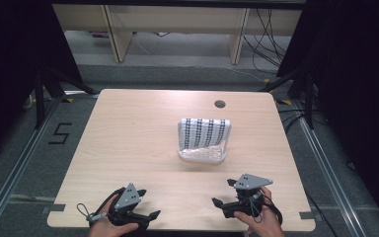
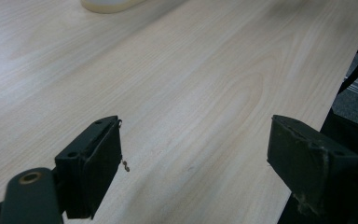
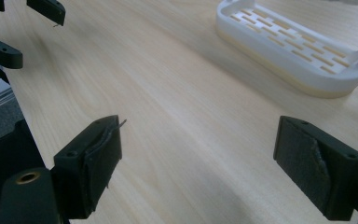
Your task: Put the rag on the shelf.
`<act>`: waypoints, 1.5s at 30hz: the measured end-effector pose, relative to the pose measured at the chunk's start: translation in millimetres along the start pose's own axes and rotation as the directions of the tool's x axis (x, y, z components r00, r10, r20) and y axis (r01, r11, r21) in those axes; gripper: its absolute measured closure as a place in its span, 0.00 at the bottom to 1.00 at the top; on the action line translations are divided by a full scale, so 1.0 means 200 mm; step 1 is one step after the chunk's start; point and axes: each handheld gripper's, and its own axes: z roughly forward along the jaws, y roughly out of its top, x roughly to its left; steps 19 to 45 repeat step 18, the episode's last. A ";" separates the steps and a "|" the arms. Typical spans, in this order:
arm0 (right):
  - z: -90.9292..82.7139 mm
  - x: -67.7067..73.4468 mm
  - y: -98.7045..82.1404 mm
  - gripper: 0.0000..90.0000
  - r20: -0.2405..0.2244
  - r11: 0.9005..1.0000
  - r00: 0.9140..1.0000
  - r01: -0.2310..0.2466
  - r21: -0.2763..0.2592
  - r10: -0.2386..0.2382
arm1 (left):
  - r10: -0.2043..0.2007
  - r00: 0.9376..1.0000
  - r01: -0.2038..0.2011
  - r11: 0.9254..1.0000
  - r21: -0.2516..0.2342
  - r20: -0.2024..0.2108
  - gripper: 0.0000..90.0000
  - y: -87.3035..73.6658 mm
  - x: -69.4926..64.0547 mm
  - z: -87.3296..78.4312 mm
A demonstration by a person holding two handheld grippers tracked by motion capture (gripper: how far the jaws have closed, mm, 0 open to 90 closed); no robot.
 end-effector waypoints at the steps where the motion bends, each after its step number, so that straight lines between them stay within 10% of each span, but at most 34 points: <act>1: 0.00 0.01 0.00 0.18 -0.003 1.000 1.000 -0.009 -0.003 0.009 | -0.020 1.000 0.020 1.000 -0.018 -0.003 0.19 0.00 -0.01 0.01; 45: 0.04 -0.02 -0.04 0.18 0.006 1.000 1.000 0.007 0.014 -0.007 | -0.046 0.998 0.046 0.999 -0.001 -0.033 0.19 -0.02 0.06 0.02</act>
